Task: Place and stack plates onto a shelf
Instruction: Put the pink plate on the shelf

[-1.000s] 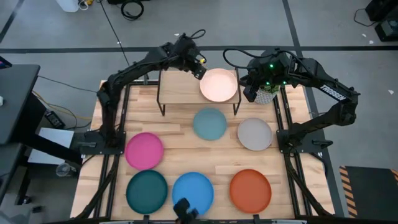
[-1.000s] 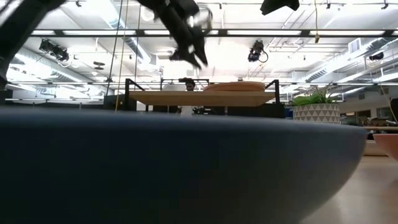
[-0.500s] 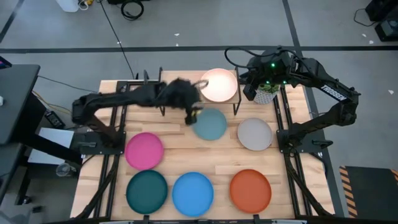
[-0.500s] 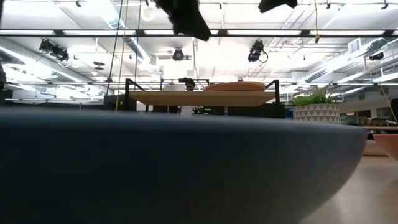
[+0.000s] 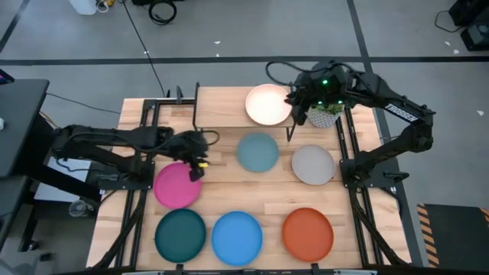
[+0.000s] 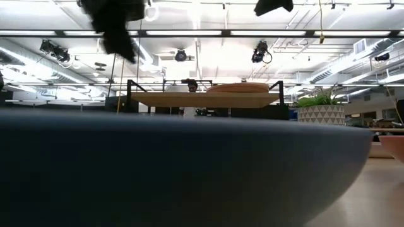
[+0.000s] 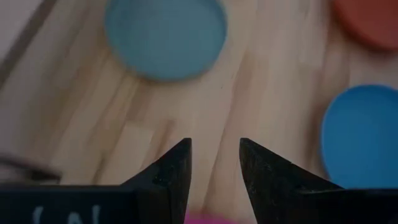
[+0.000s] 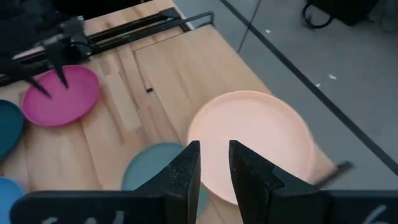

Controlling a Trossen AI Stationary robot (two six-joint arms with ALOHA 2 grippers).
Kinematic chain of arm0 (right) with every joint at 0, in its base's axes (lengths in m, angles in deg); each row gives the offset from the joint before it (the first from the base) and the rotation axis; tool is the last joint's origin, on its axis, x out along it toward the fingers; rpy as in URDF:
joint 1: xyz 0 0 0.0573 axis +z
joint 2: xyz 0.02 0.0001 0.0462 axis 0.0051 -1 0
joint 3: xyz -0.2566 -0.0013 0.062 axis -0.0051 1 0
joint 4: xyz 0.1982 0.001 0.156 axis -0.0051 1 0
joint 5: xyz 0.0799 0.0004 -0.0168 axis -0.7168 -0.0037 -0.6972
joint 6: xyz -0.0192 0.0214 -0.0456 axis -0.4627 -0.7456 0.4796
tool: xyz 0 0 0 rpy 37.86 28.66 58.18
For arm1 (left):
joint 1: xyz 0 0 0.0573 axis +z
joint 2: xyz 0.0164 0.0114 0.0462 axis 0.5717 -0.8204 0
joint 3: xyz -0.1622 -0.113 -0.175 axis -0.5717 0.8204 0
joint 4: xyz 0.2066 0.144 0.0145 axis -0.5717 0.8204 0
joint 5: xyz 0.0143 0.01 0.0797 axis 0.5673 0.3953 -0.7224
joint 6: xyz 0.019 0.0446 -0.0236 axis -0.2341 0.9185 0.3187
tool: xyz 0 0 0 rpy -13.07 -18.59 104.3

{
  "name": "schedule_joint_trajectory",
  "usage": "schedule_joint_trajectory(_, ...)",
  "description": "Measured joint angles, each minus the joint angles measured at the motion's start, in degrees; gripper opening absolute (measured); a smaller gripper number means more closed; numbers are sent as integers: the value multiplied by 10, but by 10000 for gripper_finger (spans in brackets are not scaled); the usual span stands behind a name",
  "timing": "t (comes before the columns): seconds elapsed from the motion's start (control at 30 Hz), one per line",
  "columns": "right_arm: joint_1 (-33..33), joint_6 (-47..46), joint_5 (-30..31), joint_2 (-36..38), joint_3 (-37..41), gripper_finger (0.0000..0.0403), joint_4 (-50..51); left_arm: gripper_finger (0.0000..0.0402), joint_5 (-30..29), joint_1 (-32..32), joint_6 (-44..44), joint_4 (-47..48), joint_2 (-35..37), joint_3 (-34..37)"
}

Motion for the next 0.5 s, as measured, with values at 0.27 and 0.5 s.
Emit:
schedule_joint_trajectory(0.27,45,-71,7,-73,0,91,-62,142,-5,13,-61,15,141,85)
schedule_joint_trajectory(0.5,73,-124,18,-135,0,91,-87,142,33,55,-100,71,160,132)
